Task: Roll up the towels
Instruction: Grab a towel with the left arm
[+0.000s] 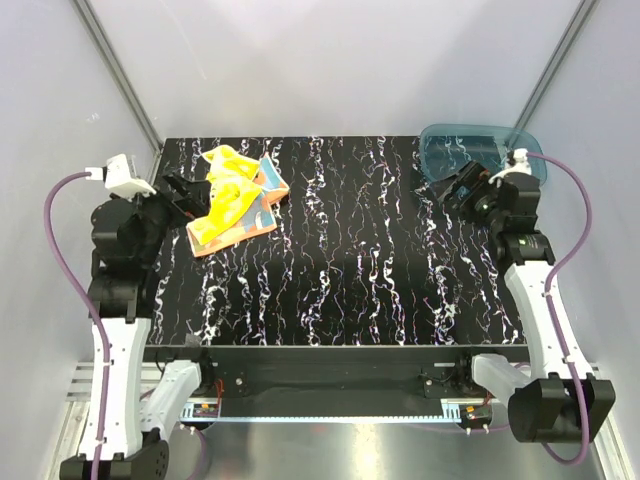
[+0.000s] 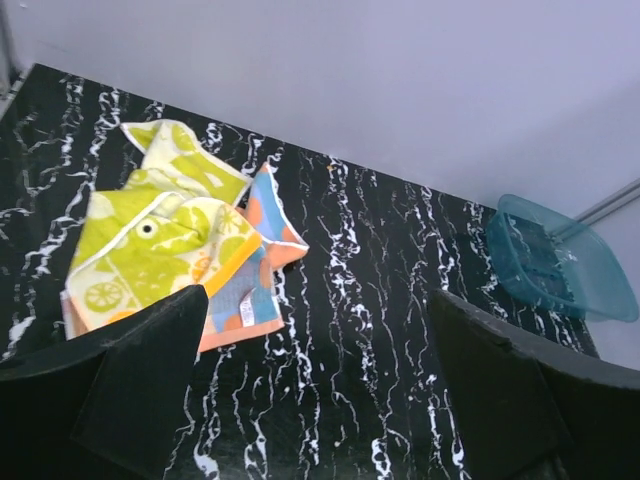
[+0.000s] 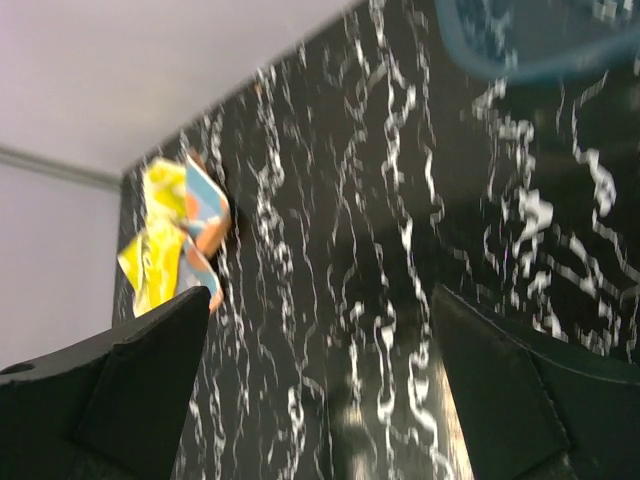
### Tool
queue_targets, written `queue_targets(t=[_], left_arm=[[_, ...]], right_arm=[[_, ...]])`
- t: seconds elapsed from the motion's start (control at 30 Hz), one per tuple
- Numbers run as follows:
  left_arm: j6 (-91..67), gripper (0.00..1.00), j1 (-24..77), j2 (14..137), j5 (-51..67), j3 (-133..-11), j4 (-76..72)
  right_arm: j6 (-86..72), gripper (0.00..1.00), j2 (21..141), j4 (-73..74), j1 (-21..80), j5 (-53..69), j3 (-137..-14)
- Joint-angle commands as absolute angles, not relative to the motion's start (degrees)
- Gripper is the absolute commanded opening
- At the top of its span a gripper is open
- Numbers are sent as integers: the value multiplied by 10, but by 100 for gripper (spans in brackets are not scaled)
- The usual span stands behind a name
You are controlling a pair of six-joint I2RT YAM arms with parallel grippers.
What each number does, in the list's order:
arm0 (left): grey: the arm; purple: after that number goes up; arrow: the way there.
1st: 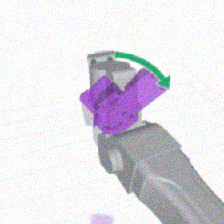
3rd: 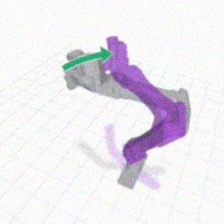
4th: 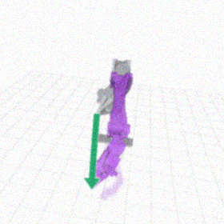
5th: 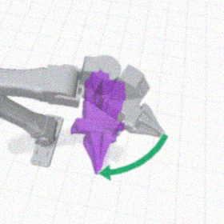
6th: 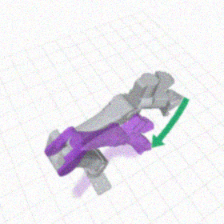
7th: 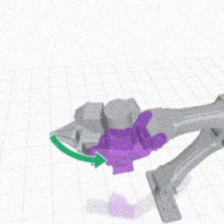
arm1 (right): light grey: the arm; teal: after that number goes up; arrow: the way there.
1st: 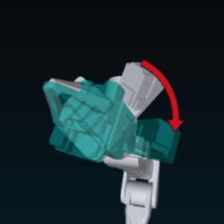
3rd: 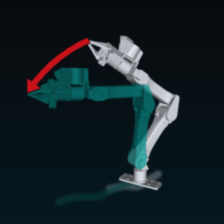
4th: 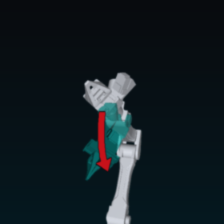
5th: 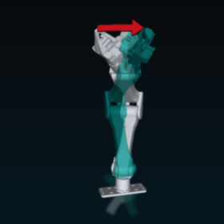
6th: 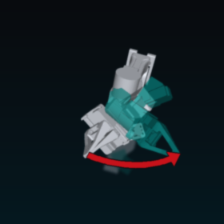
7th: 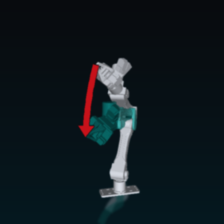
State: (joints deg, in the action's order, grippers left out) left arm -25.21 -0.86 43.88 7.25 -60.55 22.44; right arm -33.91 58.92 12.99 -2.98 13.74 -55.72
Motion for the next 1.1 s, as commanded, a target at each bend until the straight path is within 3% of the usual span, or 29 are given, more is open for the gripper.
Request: queue_targets(t=[0.0,0.13,0.17,0.27,0.4,0.53,0.77,1.07], left_arm=[[-208,99,-10,432,47,-634,296],[-230,99,-10,425,39,-596,258],[-235,99,-10,424,39,-579,247],[-243,99,-10,430,4,-560,220],[-223,99,-10,439,-40,-543,191],[-212,99,-7,482,-18,-562,212],[-174,99,64,671,-114,-651,301],[-177,96,136,938,-220,-821,331]], right_arm=[[-323,100,584,219,-4,113,-623],[-366,100,598,198,-5,215,-614],[-387,100,593,99,-5,293,-589],[-535,100,564,-122,-6,350,-467],[-620,100,563,-251,-5,391,-366],[-543,100,581,-163,-5,439,-399],[-400,100,535,80,-4,324,-454],[-352,100,543,134,-4,319,-484]])
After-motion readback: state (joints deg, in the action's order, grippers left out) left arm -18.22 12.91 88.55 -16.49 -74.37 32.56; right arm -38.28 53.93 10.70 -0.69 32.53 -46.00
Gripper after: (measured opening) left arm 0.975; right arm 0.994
